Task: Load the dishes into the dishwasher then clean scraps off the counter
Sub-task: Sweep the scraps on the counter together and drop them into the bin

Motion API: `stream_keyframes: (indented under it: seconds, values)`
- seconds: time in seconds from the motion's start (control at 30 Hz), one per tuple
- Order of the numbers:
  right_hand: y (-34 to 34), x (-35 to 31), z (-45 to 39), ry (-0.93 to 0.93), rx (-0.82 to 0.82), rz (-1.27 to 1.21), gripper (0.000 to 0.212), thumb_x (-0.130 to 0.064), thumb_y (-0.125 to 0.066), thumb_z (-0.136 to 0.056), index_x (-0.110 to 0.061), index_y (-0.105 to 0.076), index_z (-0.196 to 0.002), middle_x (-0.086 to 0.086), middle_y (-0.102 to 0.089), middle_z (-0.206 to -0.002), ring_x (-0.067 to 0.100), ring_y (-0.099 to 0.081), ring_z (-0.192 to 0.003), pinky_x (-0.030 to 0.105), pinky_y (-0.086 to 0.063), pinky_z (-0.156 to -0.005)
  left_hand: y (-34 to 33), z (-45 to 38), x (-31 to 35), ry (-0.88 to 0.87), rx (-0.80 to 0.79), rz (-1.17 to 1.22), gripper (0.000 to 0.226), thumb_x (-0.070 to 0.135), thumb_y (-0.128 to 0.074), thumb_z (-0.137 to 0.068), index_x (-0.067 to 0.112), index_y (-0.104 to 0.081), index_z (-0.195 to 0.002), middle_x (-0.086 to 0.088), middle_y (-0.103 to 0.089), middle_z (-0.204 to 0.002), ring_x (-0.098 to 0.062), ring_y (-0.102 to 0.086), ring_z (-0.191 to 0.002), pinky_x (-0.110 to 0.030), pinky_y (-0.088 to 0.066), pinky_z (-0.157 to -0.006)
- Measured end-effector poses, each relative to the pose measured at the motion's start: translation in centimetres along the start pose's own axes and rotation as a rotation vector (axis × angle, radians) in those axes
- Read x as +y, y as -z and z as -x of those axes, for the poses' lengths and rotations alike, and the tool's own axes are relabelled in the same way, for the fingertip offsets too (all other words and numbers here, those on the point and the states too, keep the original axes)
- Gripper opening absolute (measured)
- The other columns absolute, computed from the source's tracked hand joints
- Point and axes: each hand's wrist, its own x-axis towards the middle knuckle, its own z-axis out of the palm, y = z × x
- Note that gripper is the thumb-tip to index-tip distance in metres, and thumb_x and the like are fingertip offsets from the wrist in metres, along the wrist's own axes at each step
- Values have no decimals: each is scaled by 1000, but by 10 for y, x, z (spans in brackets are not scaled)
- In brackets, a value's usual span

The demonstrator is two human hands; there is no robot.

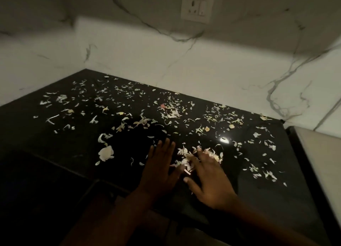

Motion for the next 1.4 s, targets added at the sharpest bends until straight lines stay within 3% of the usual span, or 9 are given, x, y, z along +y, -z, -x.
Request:
stream_keyframes:
  seconds: [0.1,0.2,0.4,0.57,0.73,0.87,1.0,1.23,1.4]
  values:
    - [-18,-38,-9,308,-65,123,57,-58,-19,-97,-30,-31,-145,7,-24,-155,32,-23,-142,53,-33,-109,29,14,-33,93,2,-113,81,69,-12,-92,11,-23,-149,-5,-14,-156,-26,-8,-147,-36,6,-118]
    - [-32,-68,-22,465,-124,215,49,-52,-20,-99,-34,-34,-142,4,-35,-151,34,-28,-141,51,-23,-112,51,25,-56,183,21,-194,86,72,-7,-89,11,-20,-149,-7,-11,-157,-28,-5,-147,-41,5,-118]
    - [-25,-53,-34,283,-141,124,71,-66,3,-88,-33,1,-151,-4,5,-158,25,16,-146,47,19,-113,85,54,-93,496,-63,-374,103,81,8,-74,13,-2,-151,-8,7,-159,-25,12,-145,-45,10,-115]
    - [-19,-60,-48,84,-78,184,87,-70,6,-83,-18,-5,-153,3,10,-159,24,19,-144,46,19,-113,116,77,-126,730,-245,-415,108,81,2,-71,9,0,-152,-12,3,-160,-25,5,-147,-47,4,-118]
    - [-25,-139,-83,357,-162,183,75,-63,3,-89,-22,6,-152,1,17,-159,22,28,-139,44,19,-112,117,79,-131,759,-156,-353,83,65,-12,-91,7,-10,-151,-11,-7,-159,-22,2,-147,-42,2,-118]
    - [-46,-202,-118,543,-95,152,64,-49,-7,-93,-24,-16,-152,5,-7,-161,30,5,-146,52,3,-117,120,74,-136,868,-1,-293,60,41,-18,-101,6,-17,-150,-13,-13,-158,-26,-2,-147,-43,-2,-120]
    - [-51,-231,-149,618,-137,265,64,-51,-14,-95,-23,-6,-153,7,-3,-161,35,5,-146,52,9,-114,119,74,-139,901,30,-293,59,38,-16,-101,6,-13,-151,-12,-9,-159,-27,1,-147,-42,0,-119]
    - [-58,-201,-160,322,-115,120,55,-38,-15,-101,-16,-17,-151,3,-18,-159,29,-6,-147,52,4,-117,115,70,-146,869,-66,-399,64,46,-15,-99,10,-7,-152,-11,-5,-160,-28,4,-147,-47,1,-118]
    - [-37,-147,-142,106,-127,195,56,-40,-16,-102,-13,-22,-150,8,-20,-158,33,-10,-146,54,12,-113,117,64,-157,655,-235,-419,72,56,0,-91,18,4,-152,-7,8,-160,-24,15,-146,-45,7,-118]
